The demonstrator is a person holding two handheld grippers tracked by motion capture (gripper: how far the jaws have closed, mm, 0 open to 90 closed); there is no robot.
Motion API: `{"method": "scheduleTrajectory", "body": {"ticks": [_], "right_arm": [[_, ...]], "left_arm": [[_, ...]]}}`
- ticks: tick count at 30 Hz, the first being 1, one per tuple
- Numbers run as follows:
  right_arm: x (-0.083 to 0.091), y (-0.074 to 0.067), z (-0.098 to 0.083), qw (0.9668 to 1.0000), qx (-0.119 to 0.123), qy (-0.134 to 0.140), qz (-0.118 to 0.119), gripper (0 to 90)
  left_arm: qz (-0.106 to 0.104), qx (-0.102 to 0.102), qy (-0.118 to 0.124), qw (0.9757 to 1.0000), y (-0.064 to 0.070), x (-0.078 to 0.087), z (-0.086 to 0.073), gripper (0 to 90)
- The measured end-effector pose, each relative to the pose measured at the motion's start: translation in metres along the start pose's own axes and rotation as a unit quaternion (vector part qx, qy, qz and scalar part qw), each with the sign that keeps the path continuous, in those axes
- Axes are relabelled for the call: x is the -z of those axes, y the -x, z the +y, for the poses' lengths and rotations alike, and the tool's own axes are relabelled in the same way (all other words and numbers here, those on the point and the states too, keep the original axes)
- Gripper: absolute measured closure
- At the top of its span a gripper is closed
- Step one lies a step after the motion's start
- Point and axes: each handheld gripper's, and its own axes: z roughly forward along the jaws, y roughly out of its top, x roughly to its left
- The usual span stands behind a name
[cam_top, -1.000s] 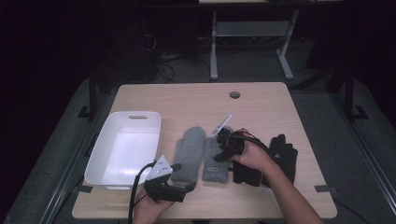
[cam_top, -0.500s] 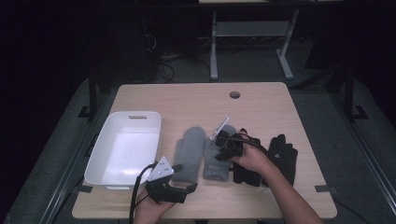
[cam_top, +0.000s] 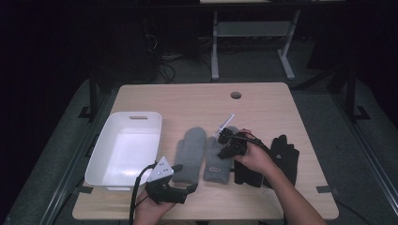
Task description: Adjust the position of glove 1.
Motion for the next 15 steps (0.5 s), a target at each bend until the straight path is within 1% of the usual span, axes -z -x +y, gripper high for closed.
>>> {"method": "scheduleTrajectory", "body": {"ticks": [2,3,7,9,10,12,15], "right_arm": [[0.004,-0.001,0.000,1.0000,0.002,0.003,-0.003,83.7],[0.007,-0.001,0.000,1.0000,-0.002,0.005,-0.002,83.8],[0.016,-0.001,0.000,0.9999,-0.005,0.015,-0.007,84.3],[0.022,-0.002,0.000,0.9997,-0.007,0.023,-0.007,84.5],[0.025,-0.002,0.001,0.9996,-0.004,0.028,-0.005,84.6],[0.031,-0.003,0.002,0.9994,-0.007,0.034,-0.005,84.7],[0.038,-0.007,0.005,0.9992,-0.003,0.038,-0.006,84.9]], "left_arm": [[0.000,0.000,0.000,1.0000,0.000,0.000,0.000,15.8],[0.001,0.000,0.000,1.0000,0.000,0.000,0.000,15.8],[0.002,-0.001,0.003,1.0000,0.000,0.002,0.001,15.8],[0.003,-0.001,0.004,1.0000,0.000,0.002,0.001,15.8],[0.004,0.000,0.005,1.0000,0.000,0.002,0.001,15.8],[0.005,-0.003,0.005,1.0000,0.000,0.002,0.001,15.8],[0.007,-0.002,0.005,1.0000,0.001,0.004,0.001,15.8]]}}
